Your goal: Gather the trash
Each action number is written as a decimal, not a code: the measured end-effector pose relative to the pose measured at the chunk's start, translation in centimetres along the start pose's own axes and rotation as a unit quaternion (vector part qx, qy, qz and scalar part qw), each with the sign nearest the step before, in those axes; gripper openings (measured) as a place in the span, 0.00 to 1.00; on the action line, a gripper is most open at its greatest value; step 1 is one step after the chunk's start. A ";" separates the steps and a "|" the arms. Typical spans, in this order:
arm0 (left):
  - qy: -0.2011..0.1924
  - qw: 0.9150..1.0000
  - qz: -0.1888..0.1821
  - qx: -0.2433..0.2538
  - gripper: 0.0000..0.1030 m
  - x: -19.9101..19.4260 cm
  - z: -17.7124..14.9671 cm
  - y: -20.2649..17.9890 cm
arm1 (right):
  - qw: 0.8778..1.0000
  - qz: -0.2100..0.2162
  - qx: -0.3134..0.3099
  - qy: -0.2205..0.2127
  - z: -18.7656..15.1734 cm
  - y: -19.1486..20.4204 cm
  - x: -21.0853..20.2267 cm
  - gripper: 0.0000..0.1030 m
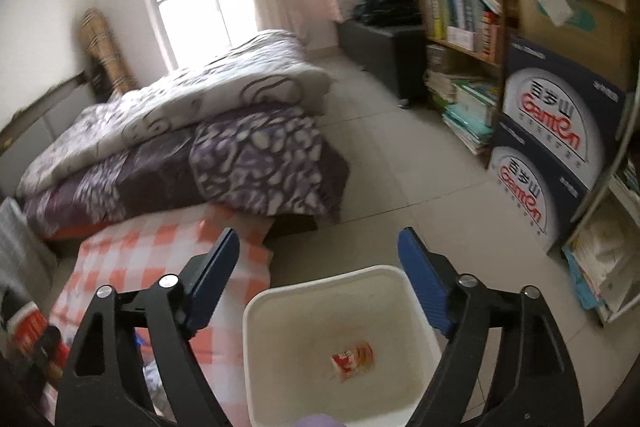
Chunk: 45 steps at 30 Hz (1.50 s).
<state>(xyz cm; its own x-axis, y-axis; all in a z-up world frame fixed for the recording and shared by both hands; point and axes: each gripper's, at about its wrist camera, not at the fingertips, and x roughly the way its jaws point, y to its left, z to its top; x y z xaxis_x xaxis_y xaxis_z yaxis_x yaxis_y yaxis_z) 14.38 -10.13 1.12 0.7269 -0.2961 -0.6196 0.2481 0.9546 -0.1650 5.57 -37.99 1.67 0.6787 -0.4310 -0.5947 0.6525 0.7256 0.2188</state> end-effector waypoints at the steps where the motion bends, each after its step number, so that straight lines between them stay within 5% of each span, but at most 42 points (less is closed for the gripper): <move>1: 0.004 1.000 -0.010 0.006 0.43 0.1 -0.1 -0.9 | 1.000 -0.002 0.005 -0.001 0.2 -0.3 0.1 0.81; 14: 0.030 0.990 -0.085 0.112 0.43 0.7 -3.0 -11.7 | 0.998 -0.059 0.030 -0.023 1.5 -5.2 0.0 0.88; 23: 0.064 0.981 -0.126 0.135 0.44 2.8 -3.9 -16.0 | 0.996 -0.063 0.062 -0.005 1.9 -7.1 0.7 0.89; 24: 0.070 0.979 -0.133 0.136 0.47 3.2 -3.8 -16.4 | 0.996 -0.062 0.061 -0.005 1.9 -7.0 0.7 0.89; 26: 0.077 0.977 -0.143 0.136 0.68 3.7 -3.5 -16.8 | 0.997 -0.060 0.057 -0.005 1.8 -6.6 0.7 0.89; 27: 0.077 0.977 -0.144 0.134 0.75 3.8 -3.5 -16.8 | 0.997 -0.058 0.053 -0.004 1.7 -6.3 0.8 0.90; 45: 0.076 0.988 -0.055 0.125 0.78 3.6 -4.3 -8.9 | 0.998 -0.005 -0.060 0.028 -2.0 2.8 0.9 0.93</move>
<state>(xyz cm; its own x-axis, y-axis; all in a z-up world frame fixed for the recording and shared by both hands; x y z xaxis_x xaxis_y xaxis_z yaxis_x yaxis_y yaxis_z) 12.05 -19.54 -2.96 0.5871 -0.3706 -0.7197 0.4844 0.8732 -0.0545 7.30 -35.28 0.23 0.6501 -0.4097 -0.6399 0.6113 0.7822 0.1202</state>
